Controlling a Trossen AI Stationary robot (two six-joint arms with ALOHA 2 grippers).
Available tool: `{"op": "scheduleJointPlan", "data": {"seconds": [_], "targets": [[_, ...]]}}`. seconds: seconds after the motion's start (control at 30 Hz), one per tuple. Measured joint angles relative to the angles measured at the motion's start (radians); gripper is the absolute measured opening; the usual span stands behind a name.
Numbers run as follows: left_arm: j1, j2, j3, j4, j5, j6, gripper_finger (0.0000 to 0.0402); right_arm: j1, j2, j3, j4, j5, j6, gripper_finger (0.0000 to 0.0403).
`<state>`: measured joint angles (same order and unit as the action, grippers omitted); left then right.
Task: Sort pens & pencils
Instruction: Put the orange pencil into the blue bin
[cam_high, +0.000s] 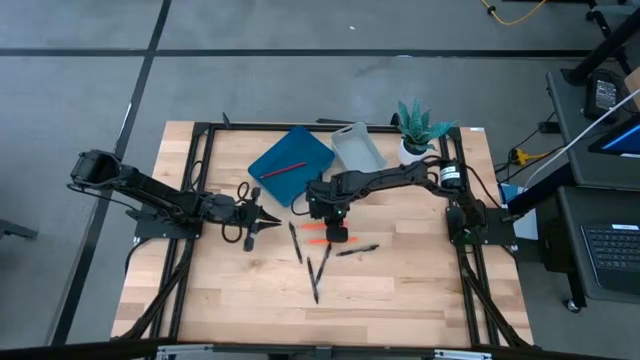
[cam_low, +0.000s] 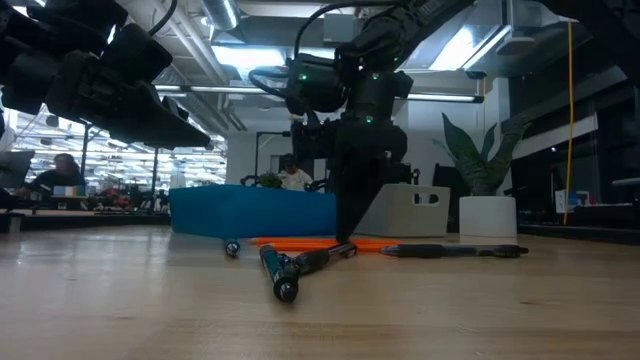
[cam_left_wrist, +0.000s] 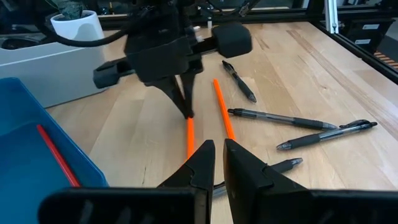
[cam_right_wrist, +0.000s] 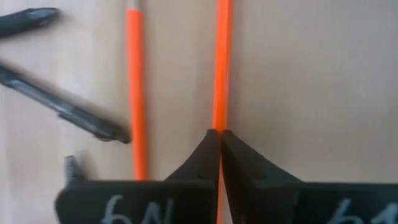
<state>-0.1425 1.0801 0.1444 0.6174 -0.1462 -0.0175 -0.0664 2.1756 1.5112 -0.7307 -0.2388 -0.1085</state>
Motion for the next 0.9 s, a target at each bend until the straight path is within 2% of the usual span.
{"op": "scheduleJointPlan", "data": {"seconds": [0.23,0.43,0.9], "targets": [[0.000,0.000,0.000,0.000,0.000,0.000,0.0027,0.003,0.004,-0.002,0.003,-0.009,0.005,0.0044],[0.000,0.000,0.000,0.000,0.000,-0.001,0.0027,0.005,0.003,-0.002,0.006,0.043,0.025,0.0068],[0.000,0.000,0.000,0.000,0.000,-0.003,0.0027,-0.018,0.016,-0.002,0.026,0.057,-0.001,0.0063]]}}
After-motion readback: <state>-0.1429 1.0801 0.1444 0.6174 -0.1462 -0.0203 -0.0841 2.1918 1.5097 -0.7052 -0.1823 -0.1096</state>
